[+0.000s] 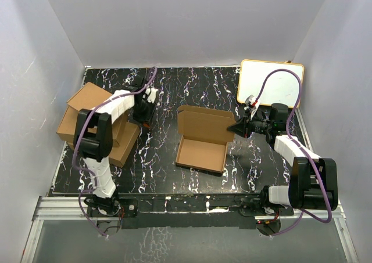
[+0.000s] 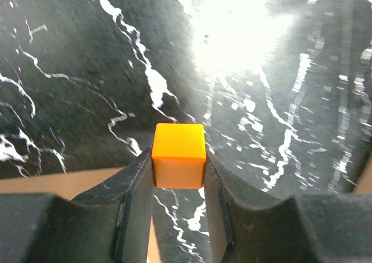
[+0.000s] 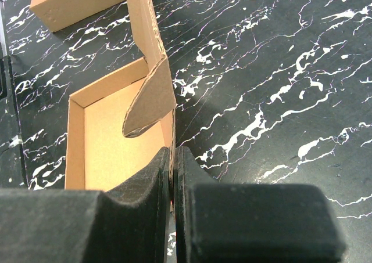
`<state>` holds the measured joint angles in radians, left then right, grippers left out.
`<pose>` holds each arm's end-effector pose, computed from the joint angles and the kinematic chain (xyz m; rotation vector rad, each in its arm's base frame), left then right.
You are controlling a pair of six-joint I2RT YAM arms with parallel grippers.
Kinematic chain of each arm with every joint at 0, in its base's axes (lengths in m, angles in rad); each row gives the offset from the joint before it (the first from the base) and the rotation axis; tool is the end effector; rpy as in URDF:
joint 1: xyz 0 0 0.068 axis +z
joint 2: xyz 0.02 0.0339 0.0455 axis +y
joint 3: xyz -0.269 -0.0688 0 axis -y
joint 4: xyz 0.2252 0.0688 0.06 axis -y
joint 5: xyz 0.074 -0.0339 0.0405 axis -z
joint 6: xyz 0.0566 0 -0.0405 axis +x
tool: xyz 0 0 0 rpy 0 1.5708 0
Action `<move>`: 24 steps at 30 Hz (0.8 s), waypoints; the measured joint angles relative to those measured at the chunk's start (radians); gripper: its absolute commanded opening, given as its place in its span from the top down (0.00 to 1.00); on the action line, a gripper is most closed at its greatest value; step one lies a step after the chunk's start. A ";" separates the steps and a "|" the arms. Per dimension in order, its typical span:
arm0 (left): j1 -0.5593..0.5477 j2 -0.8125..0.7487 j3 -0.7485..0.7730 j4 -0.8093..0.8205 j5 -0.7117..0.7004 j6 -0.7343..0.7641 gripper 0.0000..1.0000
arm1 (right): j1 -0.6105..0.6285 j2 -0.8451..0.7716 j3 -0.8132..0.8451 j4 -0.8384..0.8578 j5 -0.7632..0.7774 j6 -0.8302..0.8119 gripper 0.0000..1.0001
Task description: Fold the paper box
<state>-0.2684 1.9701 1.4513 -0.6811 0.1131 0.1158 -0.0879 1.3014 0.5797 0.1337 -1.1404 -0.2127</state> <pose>0.3812 -0.1115 0.1804 0.5585 2.7173 -0.1962 0.2419 0.0303 0.2149 -0.7384 1.7811 1.0101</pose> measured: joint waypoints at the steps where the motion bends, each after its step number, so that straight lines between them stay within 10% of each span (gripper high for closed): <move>1: -0.002 -0.032 -0.022 0.013 0.013 -0.026 0.89 | 0.000 0.000 0.000 0.000 0.000 0.000 0.92; 9: -0.067 -0.499 -0.328 0.214 0.201 -0.276 0.95 | 0.000 0.000 0.000 0.000 0.000 -0.002 0.92; 15: -0.380 -0.764 -0.562 0.457 0.166 -0.547 0.98 | 0.000 0.000 0.000 -0.002 0.000 -0.011 0.92; 24: -0.774 -0.465 -0.511 0.587 -0.224 -0.842 0.95 | 0.000 0.000 0.000 -0.002 0.000 -0.017 0.92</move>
<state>-1.0428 1.5047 0.9401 -0.0937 -0.1112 -0.7265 -0.0883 1.3014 0.5797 0.1314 -1.1404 -0.2298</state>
